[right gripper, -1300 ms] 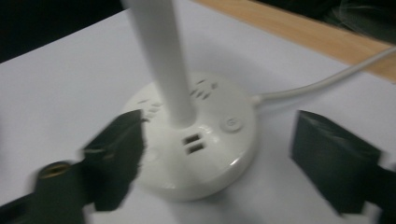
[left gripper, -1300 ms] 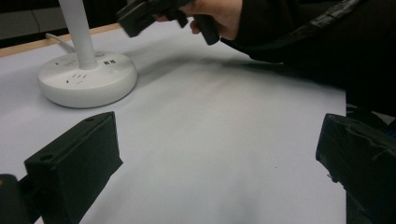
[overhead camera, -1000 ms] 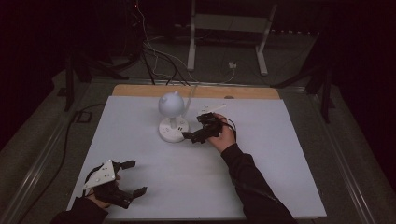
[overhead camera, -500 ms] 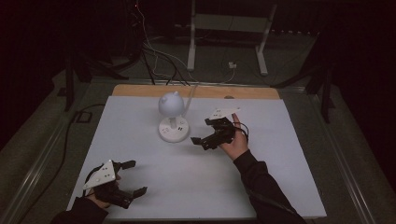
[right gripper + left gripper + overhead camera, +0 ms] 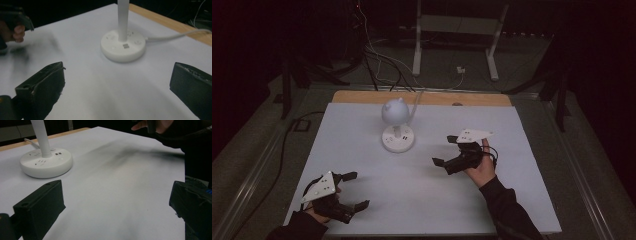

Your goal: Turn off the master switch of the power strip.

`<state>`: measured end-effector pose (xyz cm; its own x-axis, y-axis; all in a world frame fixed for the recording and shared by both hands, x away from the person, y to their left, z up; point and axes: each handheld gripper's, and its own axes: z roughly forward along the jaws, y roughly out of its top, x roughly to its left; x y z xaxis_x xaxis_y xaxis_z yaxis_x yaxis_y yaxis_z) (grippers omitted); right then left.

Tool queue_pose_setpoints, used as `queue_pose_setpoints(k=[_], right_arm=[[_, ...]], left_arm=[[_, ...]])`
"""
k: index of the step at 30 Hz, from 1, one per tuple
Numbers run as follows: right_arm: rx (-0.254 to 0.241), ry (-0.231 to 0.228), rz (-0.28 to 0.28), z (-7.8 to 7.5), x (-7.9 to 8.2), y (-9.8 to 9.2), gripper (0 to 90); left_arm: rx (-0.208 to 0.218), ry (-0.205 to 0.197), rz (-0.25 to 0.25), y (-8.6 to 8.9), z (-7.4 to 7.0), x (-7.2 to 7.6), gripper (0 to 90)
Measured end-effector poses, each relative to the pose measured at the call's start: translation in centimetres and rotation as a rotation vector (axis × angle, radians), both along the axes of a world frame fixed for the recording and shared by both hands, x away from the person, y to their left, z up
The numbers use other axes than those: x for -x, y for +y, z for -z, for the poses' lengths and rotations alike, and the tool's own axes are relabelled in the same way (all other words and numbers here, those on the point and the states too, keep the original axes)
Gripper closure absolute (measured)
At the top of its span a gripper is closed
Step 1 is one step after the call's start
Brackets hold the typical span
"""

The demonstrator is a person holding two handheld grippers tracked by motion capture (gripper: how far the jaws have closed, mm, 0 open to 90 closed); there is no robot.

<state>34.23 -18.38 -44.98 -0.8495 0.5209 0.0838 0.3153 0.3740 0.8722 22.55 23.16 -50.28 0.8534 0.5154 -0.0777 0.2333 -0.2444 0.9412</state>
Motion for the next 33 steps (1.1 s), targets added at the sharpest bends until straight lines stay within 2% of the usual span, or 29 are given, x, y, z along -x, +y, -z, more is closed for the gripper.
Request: queue_pose_setpoints(k=[9, 14, 17, 19, 29, 33], right_arm=[[0.047, 0.003, 0.039, 1.7, 2.4, -2.9, 0.0], [0.066, 0.031, 0.059, 3.0, 3.7, -4.5, 0.0], [0.067, 0.038, 0.08, 3.4, 4.6, -5.6, 0.0], [0.083, 0.027, 0.1, 3.7, 5.1, -6.2, 0.0], [0.106, 0.077, 0.184, 5.2, 8.0, -9.9, 0.0], [0.125, 0.076, 0.219, 5.6, 9.0, -11.0, 0.0]], left_arm=[[0.0, -0.002, 0.001, 0.0, 0.0, 0.0, 0.3], [-0.001, -0.001, 0.002, 0.0, 0.0, 0.0, 0.3], [-0.002, -0.002, 0.003, 0.0, 0.0, 0.0, 0.3], [-0.002, -0.001, 0.003, 0.0, 0.0, 0.0, 0.3], [0.0, 0.0, 0.007, -0.1, 0.0, 0.1, 0.3], [-0.003, 0.002, 0.007, -0.1, 0.0, 0.0, 0.3]])
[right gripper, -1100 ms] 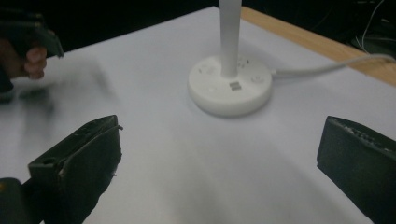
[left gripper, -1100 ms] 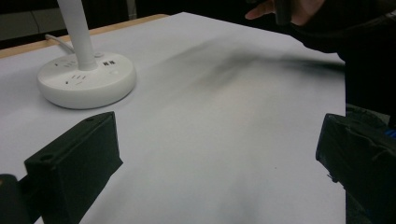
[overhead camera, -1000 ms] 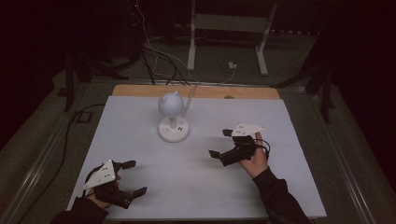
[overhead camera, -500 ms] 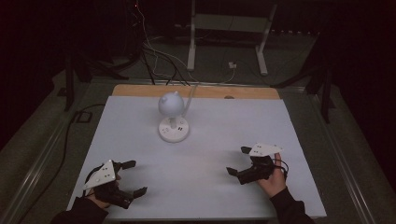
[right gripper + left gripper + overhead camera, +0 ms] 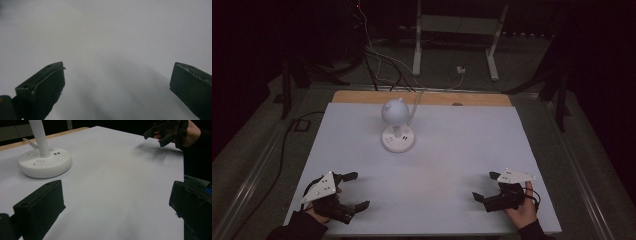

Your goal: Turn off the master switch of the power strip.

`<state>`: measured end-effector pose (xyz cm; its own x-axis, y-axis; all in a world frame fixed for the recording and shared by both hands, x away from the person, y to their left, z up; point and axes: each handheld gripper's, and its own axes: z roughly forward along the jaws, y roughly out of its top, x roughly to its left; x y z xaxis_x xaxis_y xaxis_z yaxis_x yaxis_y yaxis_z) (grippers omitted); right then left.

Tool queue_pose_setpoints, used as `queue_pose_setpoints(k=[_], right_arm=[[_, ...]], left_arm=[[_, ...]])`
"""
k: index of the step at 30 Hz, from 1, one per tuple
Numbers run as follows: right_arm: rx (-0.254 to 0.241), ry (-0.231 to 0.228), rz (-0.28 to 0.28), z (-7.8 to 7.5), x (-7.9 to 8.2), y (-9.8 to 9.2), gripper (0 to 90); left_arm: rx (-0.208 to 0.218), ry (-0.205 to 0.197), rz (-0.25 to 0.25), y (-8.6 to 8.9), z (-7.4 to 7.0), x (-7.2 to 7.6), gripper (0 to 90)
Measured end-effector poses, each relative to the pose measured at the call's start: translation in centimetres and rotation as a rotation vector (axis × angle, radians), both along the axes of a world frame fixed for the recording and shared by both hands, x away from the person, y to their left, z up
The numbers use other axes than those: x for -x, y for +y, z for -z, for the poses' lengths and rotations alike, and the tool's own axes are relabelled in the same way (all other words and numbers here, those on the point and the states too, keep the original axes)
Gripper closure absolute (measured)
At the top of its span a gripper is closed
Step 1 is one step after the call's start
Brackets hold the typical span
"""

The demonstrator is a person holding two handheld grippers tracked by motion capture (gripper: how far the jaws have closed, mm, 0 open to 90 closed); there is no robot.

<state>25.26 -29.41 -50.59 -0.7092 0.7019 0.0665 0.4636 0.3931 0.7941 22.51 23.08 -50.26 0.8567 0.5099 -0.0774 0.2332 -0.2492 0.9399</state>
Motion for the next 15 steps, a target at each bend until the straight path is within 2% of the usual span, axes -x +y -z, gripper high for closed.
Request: queue_pose_setpoints(k=[5, 15], right_arm=[[0.034, -0.028, 0.046, 0.3, 0.9, -1.1, 0.0], [0.02, -0.029, 0.04, 0.5, 0.8, -1.1, 0.0]], left_arm=[[-0.002, 0.001, 0.0, 0.0, 0.0, 0.0, 0.3], [0.0, 0.002, 0.0, 0.0, 0.0, 0.0, 0.3]])
